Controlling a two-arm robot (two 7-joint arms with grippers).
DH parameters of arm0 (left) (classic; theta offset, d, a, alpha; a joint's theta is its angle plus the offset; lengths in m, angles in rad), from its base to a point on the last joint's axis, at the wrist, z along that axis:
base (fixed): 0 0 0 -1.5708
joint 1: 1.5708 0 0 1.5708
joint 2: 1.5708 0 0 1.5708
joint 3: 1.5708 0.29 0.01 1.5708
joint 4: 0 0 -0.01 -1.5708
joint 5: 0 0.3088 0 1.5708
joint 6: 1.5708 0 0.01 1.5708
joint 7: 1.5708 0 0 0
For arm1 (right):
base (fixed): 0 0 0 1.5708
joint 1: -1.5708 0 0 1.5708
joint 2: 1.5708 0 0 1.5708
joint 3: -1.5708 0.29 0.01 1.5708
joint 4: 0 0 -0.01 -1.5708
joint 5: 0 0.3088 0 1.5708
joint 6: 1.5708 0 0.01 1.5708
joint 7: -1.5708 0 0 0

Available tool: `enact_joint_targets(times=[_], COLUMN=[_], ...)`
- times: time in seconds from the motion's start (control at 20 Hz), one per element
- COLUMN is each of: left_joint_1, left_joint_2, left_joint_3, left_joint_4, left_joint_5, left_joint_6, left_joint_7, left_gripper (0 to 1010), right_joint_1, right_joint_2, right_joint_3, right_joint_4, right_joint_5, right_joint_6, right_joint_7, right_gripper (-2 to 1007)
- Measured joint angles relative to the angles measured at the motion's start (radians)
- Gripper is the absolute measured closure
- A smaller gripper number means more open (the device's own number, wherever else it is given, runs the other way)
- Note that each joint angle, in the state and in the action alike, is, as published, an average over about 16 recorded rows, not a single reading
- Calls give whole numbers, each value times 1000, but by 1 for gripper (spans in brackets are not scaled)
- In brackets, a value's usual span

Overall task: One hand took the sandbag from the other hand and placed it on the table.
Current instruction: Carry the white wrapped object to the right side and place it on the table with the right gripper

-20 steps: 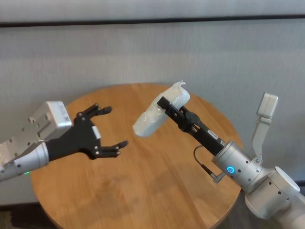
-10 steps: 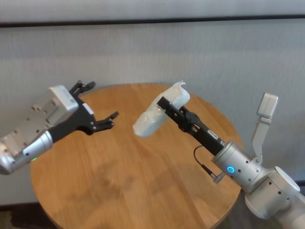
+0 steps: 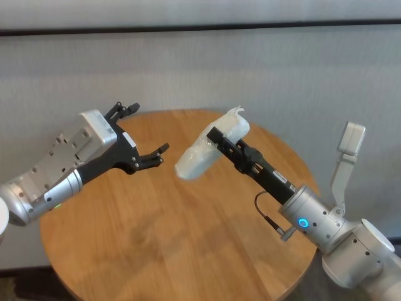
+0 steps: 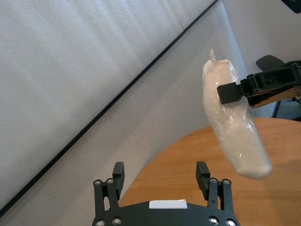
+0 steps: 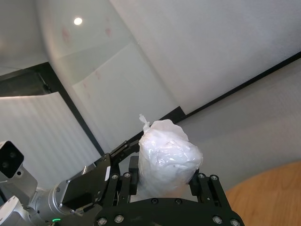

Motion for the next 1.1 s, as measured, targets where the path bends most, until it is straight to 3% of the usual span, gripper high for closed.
enact_joint_targets(times=[0.3, 0.5, 0.75, 1.1], left_joint_1=[0, 1, 1, 2], left_joint_2=[1, 3, 4, 5], left_joint_3=[1, 0, 0, -1], left_joint_4=[1, 1, 1, 2], left_joint_5=[-2, -4, -5, -6], left_joint_6=[-1, -2, -2, -3], left_joint_7=[1, 2, 2, 2], left_gripper=[9, 9, 9, 9], right_joint_1=[-2, 1, 14, 46], right_joint_2=[8, 26, 67, 153], right_joint_3=[-2, -8, -21, -45], right_joint_4=[-11, -26, -50, -79], right_joint_5=[-6, -21, -55, -112], right_joint_6=[1, 10, 36, 109], right_joint_7=[-9, -21, -41, -70], right_gripper=[407, 407, 407, 407])
